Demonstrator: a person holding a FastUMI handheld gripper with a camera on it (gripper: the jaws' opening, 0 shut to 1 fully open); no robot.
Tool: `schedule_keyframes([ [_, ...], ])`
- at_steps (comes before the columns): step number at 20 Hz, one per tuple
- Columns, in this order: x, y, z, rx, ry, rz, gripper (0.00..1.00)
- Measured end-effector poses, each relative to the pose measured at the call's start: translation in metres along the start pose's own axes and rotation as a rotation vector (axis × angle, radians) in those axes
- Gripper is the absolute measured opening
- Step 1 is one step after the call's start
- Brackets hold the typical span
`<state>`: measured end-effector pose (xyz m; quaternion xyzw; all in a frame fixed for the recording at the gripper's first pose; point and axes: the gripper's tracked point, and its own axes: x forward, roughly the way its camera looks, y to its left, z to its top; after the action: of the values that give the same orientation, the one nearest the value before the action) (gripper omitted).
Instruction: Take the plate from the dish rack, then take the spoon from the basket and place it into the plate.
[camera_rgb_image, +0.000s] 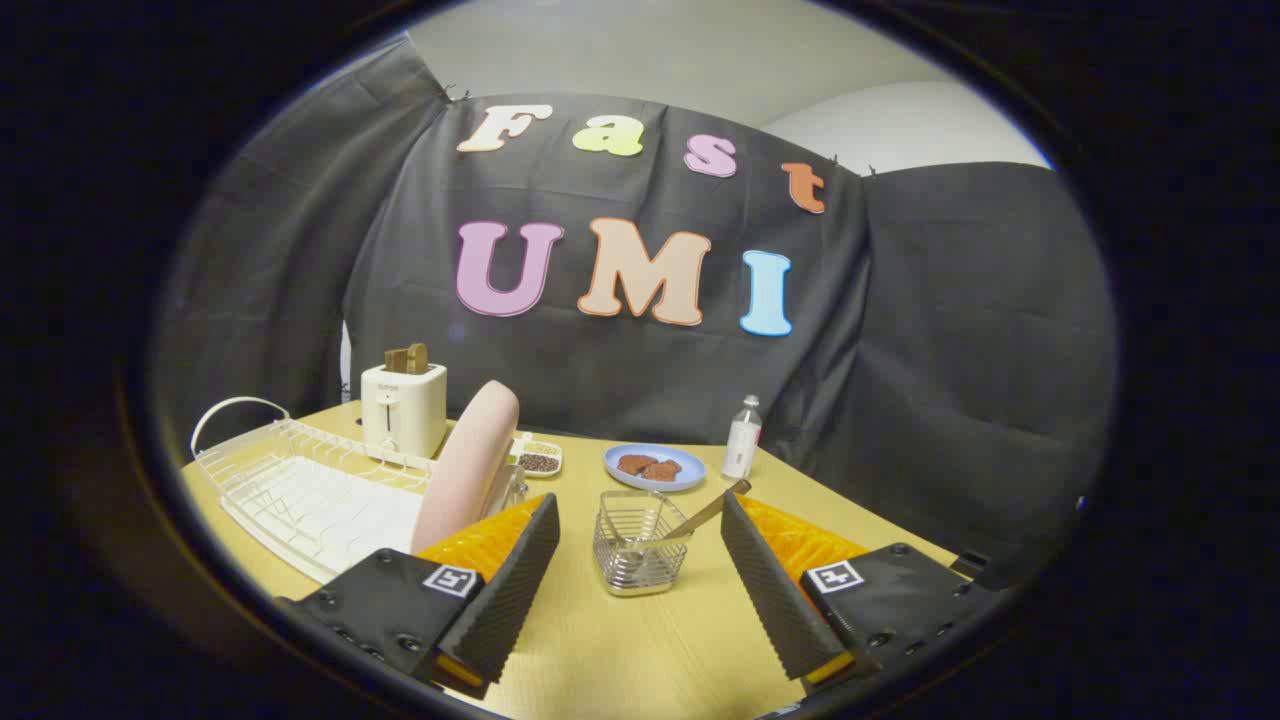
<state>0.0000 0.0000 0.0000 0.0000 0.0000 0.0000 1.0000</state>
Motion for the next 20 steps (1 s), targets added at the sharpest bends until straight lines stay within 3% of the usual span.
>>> schedule_keyframes([
  [20,0.002,-0.007,0.005,0.041,0.013,-0.009,1.00],
])
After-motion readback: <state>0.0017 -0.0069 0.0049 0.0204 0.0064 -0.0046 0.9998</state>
